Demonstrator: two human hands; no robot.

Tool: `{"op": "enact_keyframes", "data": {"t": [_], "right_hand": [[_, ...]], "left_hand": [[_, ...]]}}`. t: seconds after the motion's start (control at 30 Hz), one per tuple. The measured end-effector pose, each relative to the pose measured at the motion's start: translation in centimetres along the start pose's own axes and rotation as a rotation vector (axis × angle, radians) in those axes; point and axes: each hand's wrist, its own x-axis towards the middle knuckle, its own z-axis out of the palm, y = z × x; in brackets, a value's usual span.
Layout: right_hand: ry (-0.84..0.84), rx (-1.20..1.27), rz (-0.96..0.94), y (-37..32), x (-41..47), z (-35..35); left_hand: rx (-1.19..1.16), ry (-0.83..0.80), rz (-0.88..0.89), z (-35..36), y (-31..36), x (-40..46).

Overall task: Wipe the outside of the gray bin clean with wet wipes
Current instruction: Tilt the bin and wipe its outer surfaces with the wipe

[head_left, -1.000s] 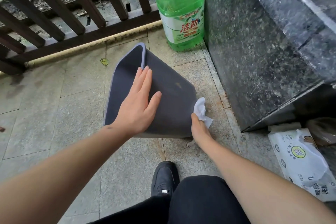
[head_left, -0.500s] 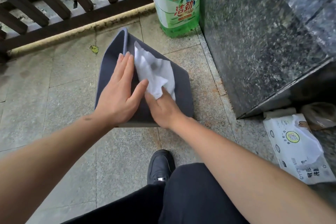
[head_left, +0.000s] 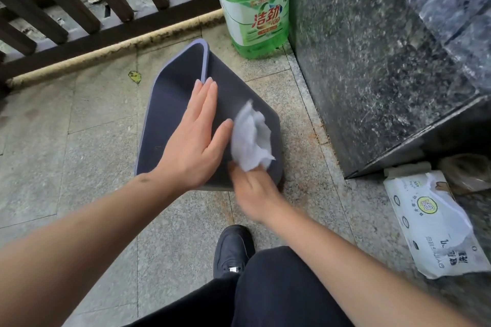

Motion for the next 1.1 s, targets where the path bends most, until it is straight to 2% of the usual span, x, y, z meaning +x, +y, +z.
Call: {"op": "enact_keyframes", "data": {"t": [0.07,0.13,0.27,0.37,0.47,0.57,0.63,0.7,0.8,0.9,1.0,1.1], "right_hand": [[-0.004,-0.034,-0.178,-2.2,1.2,1.0],[-0.015,-0.067,-0.252,-3.4,2.8,1.4],[-0.087,-0.255,-0.245,-3.7,5.7,1.0],[-0.053,-0.278,-0.217,-3.7,7.6,1.6],[0.079,-0.202,-0.033,-2.5,9.7,1.2],[0.199,-0.145,0.303,1.4,10.1,-0.5],[0.2,-0.129,0.502,4.3,8.1,-1.3],[0.073,-0.251,0.553,5.4,4.9,-1.5],[-0.097,-0.251,0.386,4.1,0.1,-0.2],[-0.125,-0.15,0.131,0.0,-2.0,1.5],[-0.171,-0.224,-0.134,-3.1,0.8,2.5],[-0.122,-0.375,-0.261,-3.5,6.5,2.2]], "left_hand": [[-0.038,-0.02,0.005,0.0,0.2,0.0],[-0.019,-0.013,0.01,-0.4,-0.3,-0.4],[0.065,0.009,-0.009,-1.4,-2.1,-1.1],[0.065,0.001,-0.035,-1.5,-3.0,-1.2],[0.074,0.01,-0.062,-1.7,-3.7,-1.5],[0.077,0.006,-0.086,-1.9,-3.8,-1.6],[0.072,0.011,-0.077,-1.8,-3.7,-1.5],[0.065,0.013,-0.06,-1.8,-3.5,-1.2],[0.075,0.004,-0.076,-2.0,-3.8,-1.4],[0.081,-0.001,-0.085,-2.2,-3.7,-1.7],[0.05,-0.015,-0.049,-1.9,-3.1,-1.4],[0.048,-0.012,-0.042,-1.8,-2.8,-1.3]]}}
